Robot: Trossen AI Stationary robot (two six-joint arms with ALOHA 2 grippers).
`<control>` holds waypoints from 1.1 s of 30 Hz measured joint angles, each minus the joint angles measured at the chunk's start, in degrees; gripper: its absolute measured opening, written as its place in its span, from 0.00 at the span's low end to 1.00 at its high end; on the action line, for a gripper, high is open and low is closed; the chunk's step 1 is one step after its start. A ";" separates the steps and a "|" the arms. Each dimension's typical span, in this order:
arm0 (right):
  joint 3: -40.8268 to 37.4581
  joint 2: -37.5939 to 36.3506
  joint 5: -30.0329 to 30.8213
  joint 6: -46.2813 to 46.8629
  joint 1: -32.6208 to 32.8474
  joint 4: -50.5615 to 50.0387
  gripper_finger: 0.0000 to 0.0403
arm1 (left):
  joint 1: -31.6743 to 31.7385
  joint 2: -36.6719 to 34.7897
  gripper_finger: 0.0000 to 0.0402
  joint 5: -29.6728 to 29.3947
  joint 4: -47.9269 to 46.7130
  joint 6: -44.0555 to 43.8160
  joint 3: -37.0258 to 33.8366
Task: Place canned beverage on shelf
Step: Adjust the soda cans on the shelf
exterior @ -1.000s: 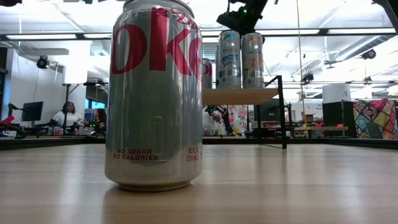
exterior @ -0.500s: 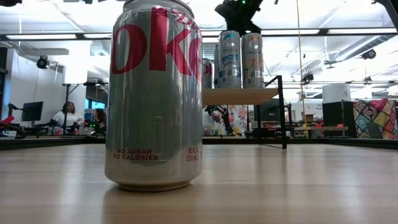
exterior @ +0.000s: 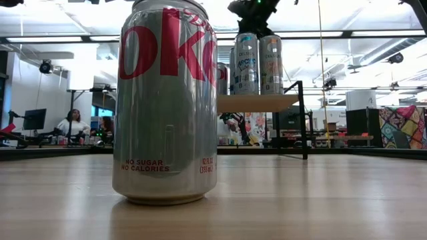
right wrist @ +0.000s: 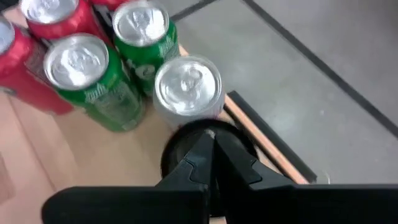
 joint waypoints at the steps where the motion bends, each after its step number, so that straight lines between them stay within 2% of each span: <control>1: -0.01 0.00 0.01 0.27 0.00 -0.78 0.02 | 0.00 0.00 0.00 0.01 0.00 0.00 0.00; 20: 1.63 -0.24 -0.04 4.39 2.05 -4.25 0.02 | -0.02 0.00 0.00 0.01 0.02 0.00 0.02; 28: 3.14 -0.26 0.02 -0.28 2.16 -3.64 0.02 | 0.00 0.00 0.00 0.01 0.80 -0.09 0.02; 33: 3.15 -0.31 0.02 -5.31 2.19 -3.39 0.02 | -0.02 0.00 0.00 0.07 3.04 -6.50 0.02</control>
